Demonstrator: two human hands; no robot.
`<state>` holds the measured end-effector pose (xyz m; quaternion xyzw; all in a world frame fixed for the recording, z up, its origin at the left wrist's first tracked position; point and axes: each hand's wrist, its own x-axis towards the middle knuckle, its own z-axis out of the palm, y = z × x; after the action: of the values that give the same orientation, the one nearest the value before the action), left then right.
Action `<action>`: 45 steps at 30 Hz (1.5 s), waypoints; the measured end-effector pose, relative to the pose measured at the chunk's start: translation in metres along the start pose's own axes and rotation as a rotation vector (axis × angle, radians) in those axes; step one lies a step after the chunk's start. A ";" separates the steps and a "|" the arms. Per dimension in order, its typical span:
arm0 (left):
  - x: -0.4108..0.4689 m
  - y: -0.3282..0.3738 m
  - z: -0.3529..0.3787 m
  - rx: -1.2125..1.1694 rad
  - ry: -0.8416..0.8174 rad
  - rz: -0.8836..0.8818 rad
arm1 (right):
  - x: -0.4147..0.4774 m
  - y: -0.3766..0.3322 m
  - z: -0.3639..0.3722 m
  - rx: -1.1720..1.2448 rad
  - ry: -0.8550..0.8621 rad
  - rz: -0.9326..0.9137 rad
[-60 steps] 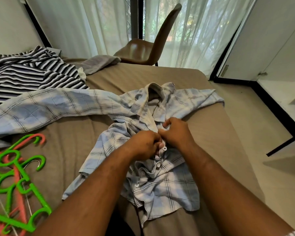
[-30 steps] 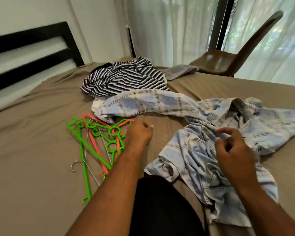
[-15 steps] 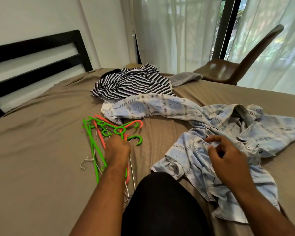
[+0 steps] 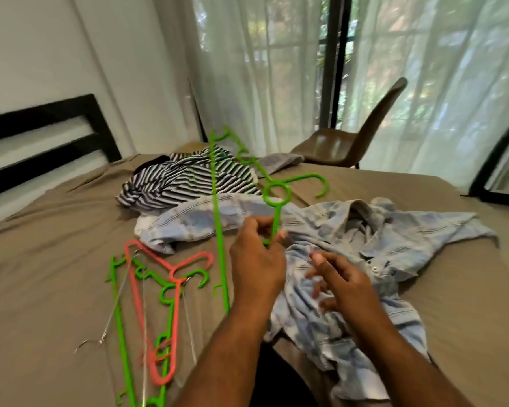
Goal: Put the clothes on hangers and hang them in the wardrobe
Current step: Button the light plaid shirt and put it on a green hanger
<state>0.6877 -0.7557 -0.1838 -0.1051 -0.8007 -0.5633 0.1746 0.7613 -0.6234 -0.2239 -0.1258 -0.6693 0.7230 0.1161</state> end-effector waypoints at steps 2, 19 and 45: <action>-0.016 0.011 0.029 -0.029 -0.245 0.078 | 0.004 -0.007 -0.010 0.291 -0.005 0.095; -0.007 0.000 0.178 -0.010 -0.498 0.404 | 0.025 0.026 -0.139 0.844 0.425 -0.160; 0.053 -0.073 0.203 0.485 -0.441 0.180 | 0.091 -0.058 -0.199 0.043 0.411 -0.466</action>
<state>0.5798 -0.5917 -0.2880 -0.2502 -0.9173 -0.3027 0.0660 0.7428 -0.4012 -0.1832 -0.1103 -0.6270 0.6504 0.4143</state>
